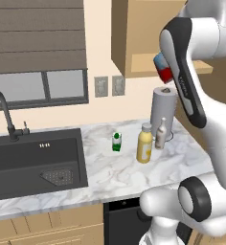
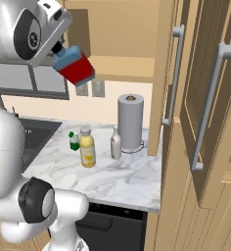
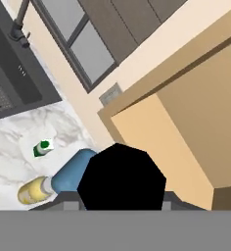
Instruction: Sort all alcoholic drinks to one cabinet, and non-alcoholic drinks to the other.
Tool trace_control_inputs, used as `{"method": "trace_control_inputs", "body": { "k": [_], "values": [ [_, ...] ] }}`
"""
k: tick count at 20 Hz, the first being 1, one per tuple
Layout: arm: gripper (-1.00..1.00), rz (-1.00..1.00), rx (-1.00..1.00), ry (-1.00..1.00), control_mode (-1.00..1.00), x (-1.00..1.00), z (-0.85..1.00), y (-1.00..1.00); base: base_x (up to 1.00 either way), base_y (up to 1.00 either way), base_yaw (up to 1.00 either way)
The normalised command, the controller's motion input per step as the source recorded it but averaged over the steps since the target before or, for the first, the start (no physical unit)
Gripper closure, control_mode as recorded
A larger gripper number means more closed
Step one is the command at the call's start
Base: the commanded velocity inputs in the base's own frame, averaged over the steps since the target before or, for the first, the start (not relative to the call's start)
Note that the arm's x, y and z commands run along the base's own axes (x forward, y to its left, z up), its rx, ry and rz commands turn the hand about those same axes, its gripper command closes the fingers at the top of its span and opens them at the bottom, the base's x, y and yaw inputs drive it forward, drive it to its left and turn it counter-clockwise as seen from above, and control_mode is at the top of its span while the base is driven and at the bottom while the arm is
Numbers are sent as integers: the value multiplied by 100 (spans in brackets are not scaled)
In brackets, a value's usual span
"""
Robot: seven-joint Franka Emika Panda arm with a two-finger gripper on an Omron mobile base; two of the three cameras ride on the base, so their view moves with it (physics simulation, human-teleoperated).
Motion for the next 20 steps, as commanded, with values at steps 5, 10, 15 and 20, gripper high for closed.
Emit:
{"method": "trace_control_inputs", "body": {
  "k": [5, 10, 15, 20],
  "values": [
    [100, 4, 0, -4, -100, 77, 15, 0, 0, 0, 0],
    [100, 0, 5, -1, -100, 62, 30, 0, 0, 0, 0],
    [100, 0, 9, 0, -100, 52, -3, 0, 0, 0, 0],
    [100, 0, 10, 0, -100, 63, -14, 0, 0, 0, 0]
  ]
}}
